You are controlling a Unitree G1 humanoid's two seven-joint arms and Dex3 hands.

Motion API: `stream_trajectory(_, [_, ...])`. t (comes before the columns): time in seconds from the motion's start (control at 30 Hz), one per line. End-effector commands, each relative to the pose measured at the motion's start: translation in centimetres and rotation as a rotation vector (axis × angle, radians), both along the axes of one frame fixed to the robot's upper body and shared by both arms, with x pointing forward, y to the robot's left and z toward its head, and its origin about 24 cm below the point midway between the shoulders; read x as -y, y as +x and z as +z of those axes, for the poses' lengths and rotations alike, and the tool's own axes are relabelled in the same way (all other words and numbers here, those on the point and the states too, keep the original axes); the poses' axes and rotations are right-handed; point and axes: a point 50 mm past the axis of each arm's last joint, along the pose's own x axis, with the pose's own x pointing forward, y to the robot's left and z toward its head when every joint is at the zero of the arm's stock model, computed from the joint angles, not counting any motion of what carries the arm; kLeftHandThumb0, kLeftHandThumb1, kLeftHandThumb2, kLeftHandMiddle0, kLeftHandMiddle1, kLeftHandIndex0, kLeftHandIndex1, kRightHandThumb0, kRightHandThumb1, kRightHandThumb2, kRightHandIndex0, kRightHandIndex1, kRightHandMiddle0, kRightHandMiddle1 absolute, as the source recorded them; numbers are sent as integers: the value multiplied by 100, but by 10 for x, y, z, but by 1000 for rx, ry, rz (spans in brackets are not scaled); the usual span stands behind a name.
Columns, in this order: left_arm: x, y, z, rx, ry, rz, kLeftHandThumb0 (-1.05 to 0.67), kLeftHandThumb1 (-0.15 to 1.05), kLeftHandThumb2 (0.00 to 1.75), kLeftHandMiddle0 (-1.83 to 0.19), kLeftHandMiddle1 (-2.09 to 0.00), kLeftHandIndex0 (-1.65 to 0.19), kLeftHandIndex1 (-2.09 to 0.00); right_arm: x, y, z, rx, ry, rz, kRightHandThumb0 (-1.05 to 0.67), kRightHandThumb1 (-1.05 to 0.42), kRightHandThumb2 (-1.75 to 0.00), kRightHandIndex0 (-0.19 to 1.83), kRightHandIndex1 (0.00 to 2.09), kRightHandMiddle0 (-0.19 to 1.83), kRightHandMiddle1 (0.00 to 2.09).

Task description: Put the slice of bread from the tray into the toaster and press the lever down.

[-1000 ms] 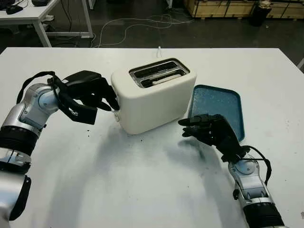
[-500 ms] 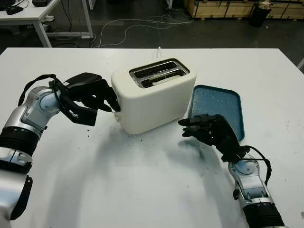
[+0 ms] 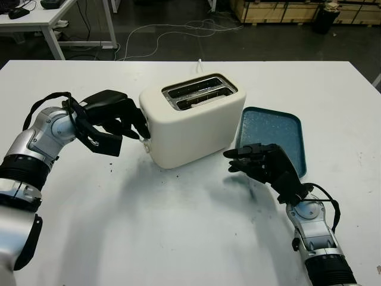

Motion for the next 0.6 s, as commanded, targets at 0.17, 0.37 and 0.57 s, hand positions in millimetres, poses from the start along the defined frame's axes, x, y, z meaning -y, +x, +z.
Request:
stream_trajectory(0.17, [12, -3, -39, -127, 29, 7, -19, 87, 0, -114, -49, -116, -1, 2, -2, 0, 13, 9, 1, -45, -89, 0, 116, 46, 118, 0])
stream_trajectory(0.37, [22, -9, -59, -186, -9, 16, -19, 90, 1, -110, -48, -115, 0, 3, -2, 0, 17, 1, 1, -47, -89, 0, 116, 46, 118, 0])
stream_trajectory(0.57, [27, -19, -77, -241, -48, 18, -19, 92, 1, -106, -43, -117, -2, 3, -2, 0, 15, 7, 4, -46, -89, 0, 116, 46, 118, 0])
